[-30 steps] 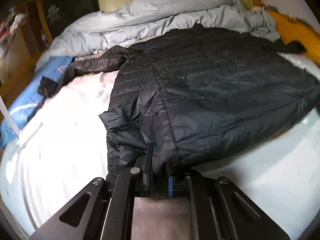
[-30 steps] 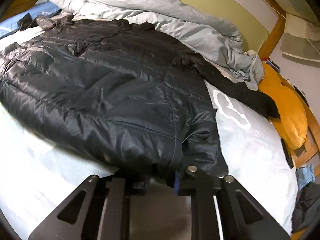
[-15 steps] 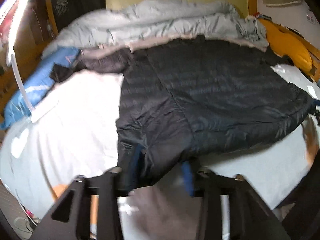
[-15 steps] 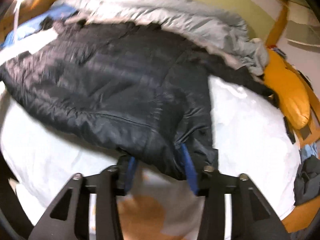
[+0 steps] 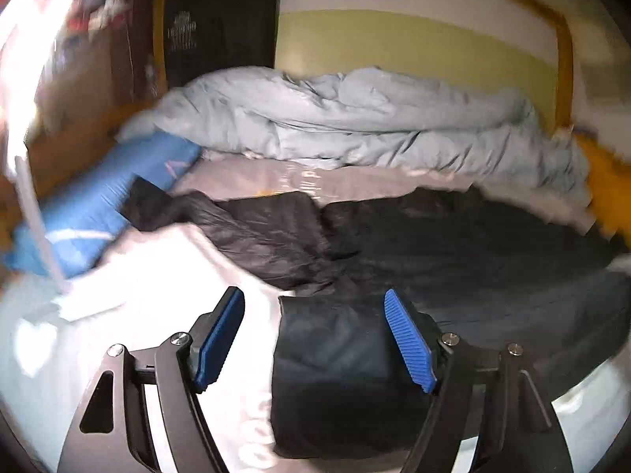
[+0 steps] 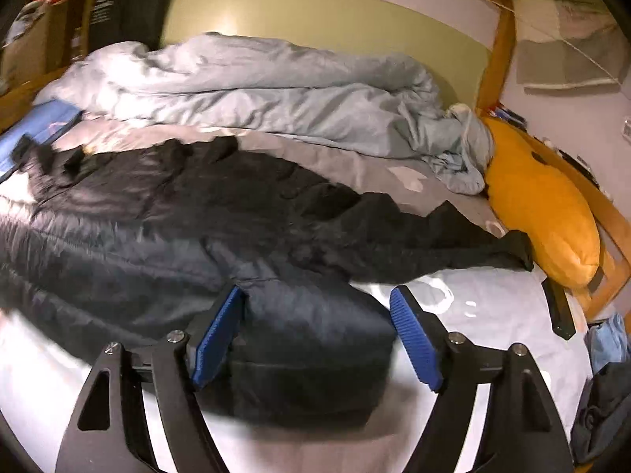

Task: Fold large clothes

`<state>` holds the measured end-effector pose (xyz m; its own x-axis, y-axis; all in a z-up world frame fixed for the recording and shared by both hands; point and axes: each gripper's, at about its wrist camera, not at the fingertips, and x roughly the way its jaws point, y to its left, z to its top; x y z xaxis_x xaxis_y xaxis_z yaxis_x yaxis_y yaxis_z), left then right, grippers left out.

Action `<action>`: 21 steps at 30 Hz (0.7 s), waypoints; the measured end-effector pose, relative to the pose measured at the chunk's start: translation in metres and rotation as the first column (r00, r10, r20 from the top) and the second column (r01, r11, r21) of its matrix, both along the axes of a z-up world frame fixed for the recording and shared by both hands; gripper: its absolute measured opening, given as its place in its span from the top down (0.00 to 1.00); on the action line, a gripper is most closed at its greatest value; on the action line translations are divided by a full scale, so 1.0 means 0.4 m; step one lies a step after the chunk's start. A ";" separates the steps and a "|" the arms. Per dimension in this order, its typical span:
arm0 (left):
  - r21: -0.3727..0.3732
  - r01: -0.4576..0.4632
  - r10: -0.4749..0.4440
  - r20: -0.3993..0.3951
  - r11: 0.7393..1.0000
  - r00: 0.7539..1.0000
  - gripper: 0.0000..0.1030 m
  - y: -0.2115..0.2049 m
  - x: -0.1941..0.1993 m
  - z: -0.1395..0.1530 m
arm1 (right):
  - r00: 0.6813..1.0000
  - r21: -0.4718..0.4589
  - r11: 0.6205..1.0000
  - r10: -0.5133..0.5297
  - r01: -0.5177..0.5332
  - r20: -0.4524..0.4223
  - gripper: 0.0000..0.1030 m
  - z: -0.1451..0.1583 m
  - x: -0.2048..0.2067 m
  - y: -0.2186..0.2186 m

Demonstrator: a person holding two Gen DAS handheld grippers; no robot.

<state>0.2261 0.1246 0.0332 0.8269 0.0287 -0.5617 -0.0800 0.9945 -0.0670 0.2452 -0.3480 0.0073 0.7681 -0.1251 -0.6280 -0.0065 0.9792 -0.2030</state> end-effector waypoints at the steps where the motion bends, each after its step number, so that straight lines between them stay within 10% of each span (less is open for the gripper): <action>1: -0.021 0.011 -0.010 0.016 1.000 1.000 0.18 0.009 0.000 -0.003 | 1.000 0.034 0.999 -0.010 0.010 -0.005 0.27 -0.004 0.018 -0.017; 11: -0.051 0.042 -0.047 -0.101 0.998 0.994 0.13 0.030 0.023 -0.151 | 0.996 0.349 0.934 -0.059 0.078 -0.063 0.14 -0.057 0.028 -0.194; 15: -0.221 0.114 -0.155 -0.179 0.969 0.971 0.13 0.044 0.076 -0.220 | 0.987 0.478 0.875 0.006 0.072 -0.160 0.14 -0.129 0.069 -0.225; 21: -0.407 0.015 -0.112 -0.215 0.914 0.970 0.13 0.130 0.122 -0.299 | 0.972 0.326 0.945 0.067 0.010 -0.224 0.14 -0.215 0.127 -0.162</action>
<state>0.2747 0.1766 -0.0864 0.6667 -0.2859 -0.6883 -0.0789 0.8913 -0.4466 0.2960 -0.4129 -0.0786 0.5985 0.1339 -0.7899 -0.0438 0.9899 0.1346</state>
